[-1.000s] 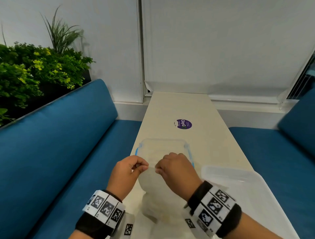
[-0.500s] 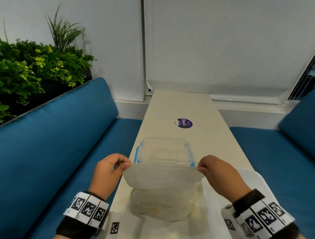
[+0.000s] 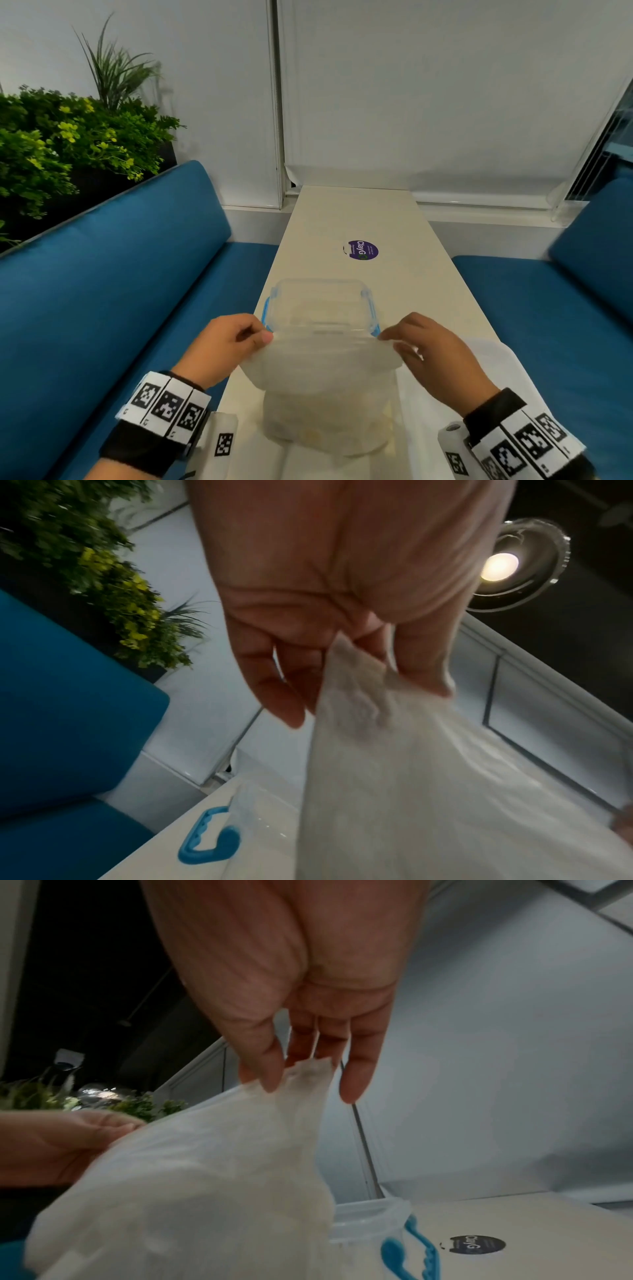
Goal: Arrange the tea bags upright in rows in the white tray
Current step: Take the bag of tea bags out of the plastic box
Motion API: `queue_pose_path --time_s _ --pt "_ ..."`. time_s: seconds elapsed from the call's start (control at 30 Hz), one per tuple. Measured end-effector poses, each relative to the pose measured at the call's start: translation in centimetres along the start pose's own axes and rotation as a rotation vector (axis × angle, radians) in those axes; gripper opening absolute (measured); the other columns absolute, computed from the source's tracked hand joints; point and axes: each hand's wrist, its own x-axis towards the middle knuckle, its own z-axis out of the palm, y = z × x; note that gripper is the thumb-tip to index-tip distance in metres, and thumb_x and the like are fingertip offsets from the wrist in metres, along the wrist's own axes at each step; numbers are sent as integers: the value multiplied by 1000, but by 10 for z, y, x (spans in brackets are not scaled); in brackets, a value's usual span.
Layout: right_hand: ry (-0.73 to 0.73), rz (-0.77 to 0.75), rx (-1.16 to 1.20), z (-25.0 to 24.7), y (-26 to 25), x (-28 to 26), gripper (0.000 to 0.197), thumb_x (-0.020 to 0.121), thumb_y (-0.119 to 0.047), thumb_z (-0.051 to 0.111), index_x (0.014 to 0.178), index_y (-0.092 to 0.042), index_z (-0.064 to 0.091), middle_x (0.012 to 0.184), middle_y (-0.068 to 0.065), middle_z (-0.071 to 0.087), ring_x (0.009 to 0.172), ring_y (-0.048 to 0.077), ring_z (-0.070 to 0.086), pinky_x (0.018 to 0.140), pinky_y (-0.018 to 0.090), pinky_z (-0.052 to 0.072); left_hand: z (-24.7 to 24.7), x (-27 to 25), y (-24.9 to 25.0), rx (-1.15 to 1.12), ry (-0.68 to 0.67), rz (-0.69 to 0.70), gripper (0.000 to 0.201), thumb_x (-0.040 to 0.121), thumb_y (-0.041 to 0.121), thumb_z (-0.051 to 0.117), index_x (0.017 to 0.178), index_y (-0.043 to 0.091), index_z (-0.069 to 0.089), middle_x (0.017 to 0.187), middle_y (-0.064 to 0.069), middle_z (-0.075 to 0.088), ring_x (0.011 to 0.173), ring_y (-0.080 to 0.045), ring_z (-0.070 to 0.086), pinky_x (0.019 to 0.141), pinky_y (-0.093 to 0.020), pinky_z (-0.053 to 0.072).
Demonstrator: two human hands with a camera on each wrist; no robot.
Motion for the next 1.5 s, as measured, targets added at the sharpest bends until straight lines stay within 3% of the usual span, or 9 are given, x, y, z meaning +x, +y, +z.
queue_pose_path --time_s 0.23,0.47,0.7,0.8,0.87,1.1,1.23,1.4,1.5 --pt "-4 -246 -62 13 -19 -5 21 81 -27 55 87 -35 73 77 -8 64 64 10 59 42 17 44 9 -2 26 290 -196 -13 12 73 40 74 78 35 65 75 17 65 62 4 51 63 -16 41" --pt "-118 -505 -237 10 -46 -27 9 75 -30 58 68 -35 61 63 -20 58 75 0 54 87 26 42 4 3 35 777 49 -195 26 95 30 38 80 14 52 75 2 55 74 -19 55 61 -26 39" --pt "-135 -5 -292 28 -64 -17 50 78 -37 70 124 -25 58 98 -10 64 82 13 64 62 22 51 21 -17 29 690 3 -284 29 95 44 39 84 18 43 80 3 53 73 -16 50 61 -27 36" --pt "-230 73 -454 45 -62 -14 38 38 -25 93 65 -19 68 69 -2 56 58 17 57 35 21 30 20 -33 18 753 -52 -302 26 90 44 45 82 20 43 82 5 54 74 -15 52 60 -25 36" --pt "-364 232 -341 46 -59 -6 23 76 -23 74 62 -16 57 71 0 52 67 21 56 45 23 31 19 -43 6 734 -138 -356 24 92 39 46 80 18 44 78 4 54 69 -15 56 57 -24 38" --pt "-287 997 1689 38 -42 19 27 97 -7 37 108 6 58 88 23 70 72 33 71 67 48 58 50 -63 -22 -424 -145 -526 18 92 15 57 80 1 58 70 -8 61 43 -10 59 48 -23 51" --pt "-229 900 1711 52 -40 23 27 92 -7 45 113 1 61 107 21 66 85 29 67 73 38 56 57 -51 -20 -1018 -44 -674 16 96 7 46 86 -1 57 63 -9 69 48 -16 66 45 -24 54" --pt "-393 604 795 61 -35 8 13 82 -20 71 81 -17 58 78 2 65 57 7 60 46 18 45 35 -30 -8 -1446 -46 -667 29 98 10 33 100 -4 58 70 -17 71 54 -23 70 45 -30 56" --pt "-361 837 1128 68 -30 7 8 88 -17 62 82 -11 64 75 4 61 51 12 57 43 23 44 43 -32 -2 -1518 -175 -641 33 88 10 37 109 -2 60 86 -21 71 69 -32 70 57 -44 58"
